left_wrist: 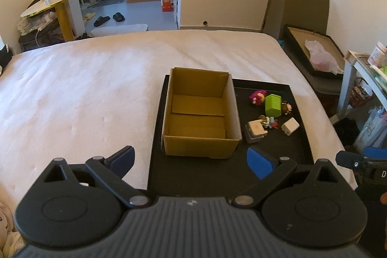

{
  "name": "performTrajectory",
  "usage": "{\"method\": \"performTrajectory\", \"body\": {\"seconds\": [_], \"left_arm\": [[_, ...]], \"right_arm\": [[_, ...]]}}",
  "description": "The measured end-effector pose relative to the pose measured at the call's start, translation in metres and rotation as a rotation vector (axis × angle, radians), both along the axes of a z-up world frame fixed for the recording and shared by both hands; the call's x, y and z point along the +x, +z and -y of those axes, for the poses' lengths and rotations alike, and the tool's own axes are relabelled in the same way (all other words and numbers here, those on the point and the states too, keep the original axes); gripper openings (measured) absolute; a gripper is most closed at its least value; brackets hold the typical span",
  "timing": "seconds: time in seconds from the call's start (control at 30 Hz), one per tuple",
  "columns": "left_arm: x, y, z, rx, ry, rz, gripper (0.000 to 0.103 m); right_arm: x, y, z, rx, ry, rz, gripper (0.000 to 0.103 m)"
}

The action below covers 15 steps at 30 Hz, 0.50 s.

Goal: Organize rigid objects
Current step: 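Lower the right gripper onto the white power adapter and close it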

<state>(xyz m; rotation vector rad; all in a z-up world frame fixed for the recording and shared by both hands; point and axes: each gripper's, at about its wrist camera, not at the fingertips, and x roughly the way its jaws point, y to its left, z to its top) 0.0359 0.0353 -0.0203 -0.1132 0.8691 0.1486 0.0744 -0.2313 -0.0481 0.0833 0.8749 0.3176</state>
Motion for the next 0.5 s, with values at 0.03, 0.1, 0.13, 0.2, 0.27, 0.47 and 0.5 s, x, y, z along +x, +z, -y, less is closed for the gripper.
{"method": "performTrajectory", "body": {"seconds": [0.03,0.1,0.13,0.2,0.27,0.47,0.5], "left_arm": [[0.003,-0.002,-0.002,0.000,0.005,-0.004,0.099],[0.008,-0.006,-0.005,-0.001,0.013,-0.010,0.099],[0.010,-0.008,-0.006,0.000,0.016,-0.012,0.099],[0.016,-0.012,-0.009,0.001,0.021,-0.018,0.098],[0.023,-0.016,-0.011,0.002,0.028,-0.024,0.098],[0.041,-0.029,-0.021,0.001,0.056,-0.042,0.096],[0.043,-0.031,-0.024,0.002,0.064,-0.042,0.096]], "right_arm": [[0.003,-0.002,0.001,0.002,-0.002,-0.005,0.103],[0.010,-0.006,0.002,0.004,-0.007,-0.011,0.103],[0.014,-0.009,0.003,0.004,-0.010,-0.015,0.103],[0.021,-0.014,0.004,0.008,-0.016,-0.022,0.103],[0.026,-0.017,0.004,0.011,-0.020,-0.025,0.103],[0.049,-0.031,0.001,0.011,-0.016,-0.046,0.100],[0.053,-0.034,0.001,0.010,-0.015,-0.050,0.100]]}}
